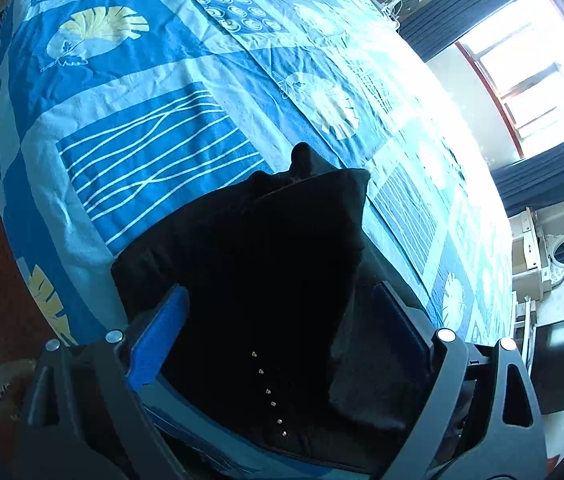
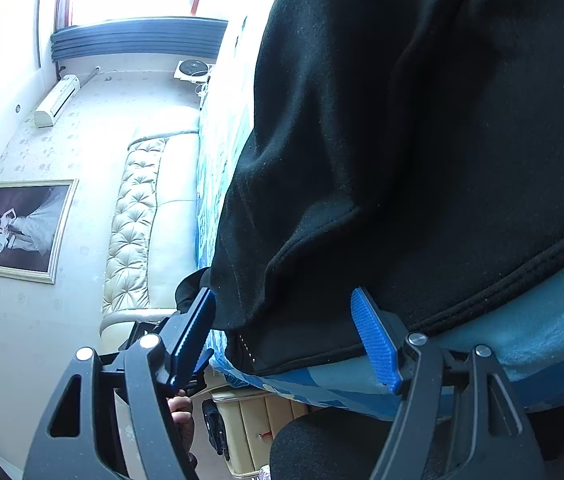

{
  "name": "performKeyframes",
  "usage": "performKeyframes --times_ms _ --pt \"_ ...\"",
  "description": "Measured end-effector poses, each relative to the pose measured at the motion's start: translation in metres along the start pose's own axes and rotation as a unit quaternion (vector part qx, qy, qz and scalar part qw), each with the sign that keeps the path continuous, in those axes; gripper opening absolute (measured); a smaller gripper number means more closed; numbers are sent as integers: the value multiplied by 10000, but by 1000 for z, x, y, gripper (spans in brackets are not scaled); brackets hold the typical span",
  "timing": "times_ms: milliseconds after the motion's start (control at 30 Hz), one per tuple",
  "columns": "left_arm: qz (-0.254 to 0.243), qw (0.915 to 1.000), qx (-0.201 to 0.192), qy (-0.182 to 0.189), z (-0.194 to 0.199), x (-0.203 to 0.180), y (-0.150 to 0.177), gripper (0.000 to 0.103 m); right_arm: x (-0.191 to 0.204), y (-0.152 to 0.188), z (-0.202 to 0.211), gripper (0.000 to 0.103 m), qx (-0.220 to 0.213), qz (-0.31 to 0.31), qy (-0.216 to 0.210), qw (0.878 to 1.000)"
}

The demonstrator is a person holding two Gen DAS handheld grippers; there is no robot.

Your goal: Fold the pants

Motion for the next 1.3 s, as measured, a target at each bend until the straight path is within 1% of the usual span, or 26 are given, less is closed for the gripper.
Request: performKeyframes --times_ms 33,100,133,200,233,267,300,333,367,400,500,567,667,733,767,800,833,867,933,1067,1133,1200,1300 --pt "-15 10000 66 -36 -8 0 -3 92 1 0 0 70 6 8 4 10000" --pt "159 9994 301 95 -26 1 -8 92 1 0 1 70 6 6 -5 10000" --pt "207 9990 375 91 -33 3 -10 92 1 0 1 70 5 7 6 10000" --pt "129 9993 340 10 -44 3 -15 92 1 -1 2 70 0 -13 13 10000" --pt "54 9995 304 -30 -47 4 -17 90 1 -2 2 70 -4 -13 33 10000" --pt "70 9996 287 -10 -50 6 -19 84 1 -2 3 70 -9 -18 56 10000" --pt "183 9991 337 153 -53 8 -18 56 1 -3 4 70 -23 -14 70 10000" --pt "308 9977 473 370 -55 11 -16 30 1 -3 6 70 -54 -9 96 9999" --pt "392 9958 634 537 -57 13 -14 19 2 -4 9 70 -122 -7 149 9998" --pt "366 9951 713 579 -58 13 -13 16 2 -5 11 70 -210 -7 183 9996" --pt "-47 9962 727 479 -56 8 -11 13 3 -9 14 70 -393 -70 185 9990" --pt "-170 9962 689 496 -53 5 -10 11 6 -11 10 70 -451 -73 250 9986" --pt "-106 9958 701 586 -52 5 -11 11 8 -12 -3 70 -468 -191 368 9980" --pt "-59 9953 734 632 -53 7 -12 10 9 -12 -9 67 -542 -256 451 9972" --pt "-42 9951 743 657 -53 9 -12 10 9 -13 -12 56 -609 -288 496 9965" --pt "-33 9949 748 669 -52 10 -12 10 9 -15 -15 30 -653 -339 550 9958" --pt "-5 9948 751 694 -52 11 -12 9 6 -18 -19 18 -646 -429 605 9951" --pt "15 9945 750 727 -50 14 -12 9 2 -20 -21 11 -627 -552 608 9946" --pt "52 9942 728 789 -43 16 -10 8 3 -19 -18 9 -642 -631 514 9946" --pt "-46 9936 767 824 -22 19 1 8 29 -4 13 9 -998 67 456 9939" --pt "-250 9938 803 730 -13 24 11 8 32 5 30 9 -1128 312 483 9920" --pt "-313 9937 849 658 -9 35 22 8 25 14 37 9 -1083 321 501 9923" --pt "-312 9929 971 612 -14 54 33 8 4 20 30 8 -935 259 732 9926"
Point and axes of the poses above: each gripper's, at about its wrist camera, not at the fingertips, and z roughly against the way its jaws point, x to its left, y to its underside, the point moved 3 cm from there along -z, roughly the way its jaws point, and after that the axes turned 10 degrees about y, right-handed, at the moved point
